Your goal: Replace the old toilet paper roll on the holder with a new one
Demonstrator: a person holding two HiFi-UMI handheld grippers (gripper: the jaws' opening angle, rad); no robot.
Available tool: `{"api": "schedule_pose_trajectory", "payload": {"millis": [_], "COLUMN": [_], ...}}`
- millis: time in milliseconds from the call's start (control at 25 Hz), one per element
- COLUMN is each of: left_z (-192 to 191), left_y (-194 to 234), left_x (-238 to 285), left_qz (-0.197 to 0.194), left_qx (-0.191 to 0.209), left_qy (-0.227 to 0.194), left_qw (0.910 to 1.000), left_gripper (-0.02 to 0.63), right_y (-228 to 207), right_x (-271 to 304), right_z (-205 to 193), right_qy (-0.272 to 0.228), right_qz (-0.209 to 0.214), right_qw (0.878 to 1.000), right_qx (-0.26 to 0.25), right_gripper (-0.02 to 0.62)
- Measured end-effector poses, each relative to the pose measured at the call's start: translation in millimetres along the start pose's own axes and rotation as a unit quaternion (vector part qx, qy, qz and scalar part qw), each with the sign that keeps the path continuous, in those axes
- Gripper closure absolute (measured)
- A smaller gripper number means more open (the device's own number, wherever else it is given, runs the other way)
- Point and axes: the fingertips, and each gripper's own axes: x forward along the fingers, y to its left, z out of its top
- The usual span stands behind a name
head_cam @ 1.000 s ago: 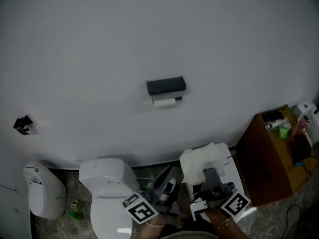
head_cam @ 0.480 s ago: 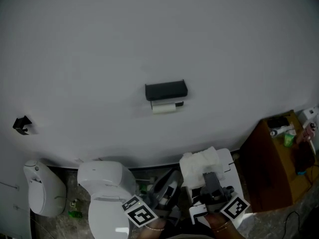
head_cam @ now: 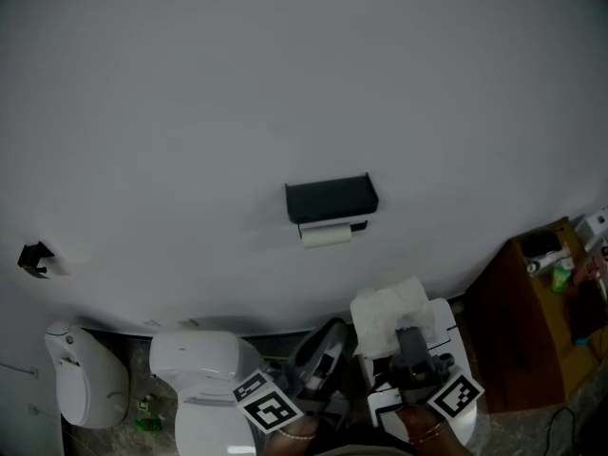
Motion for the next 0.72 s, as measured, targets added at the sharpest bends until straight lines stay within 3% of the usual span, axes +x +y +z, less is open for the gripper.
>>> {"api": "schedule_pose_trajectory", "payload": {"millis": [400,720], "left_z": [49,64], "left_y": [53,85], "left_x": [38,52], "left_qz": [-0.031,-0.054], "left_qx": [-0.006,-0.018], "left_qy": [0.016,0.044], "left_qw": [0.9994,0.9974], "left_gripper": [0.598,0.598], "right_y": [-34,-60], "right_x": [67,102], "right_z": [-2,-6], "right_qy": [-0.025,-0.055], "right_qz": [-0.012,-0.023], "right_qw": [0.999,0.998], "right_qx": [-0.018,-0.025], "right_gripper": [0.161,0.161]}}
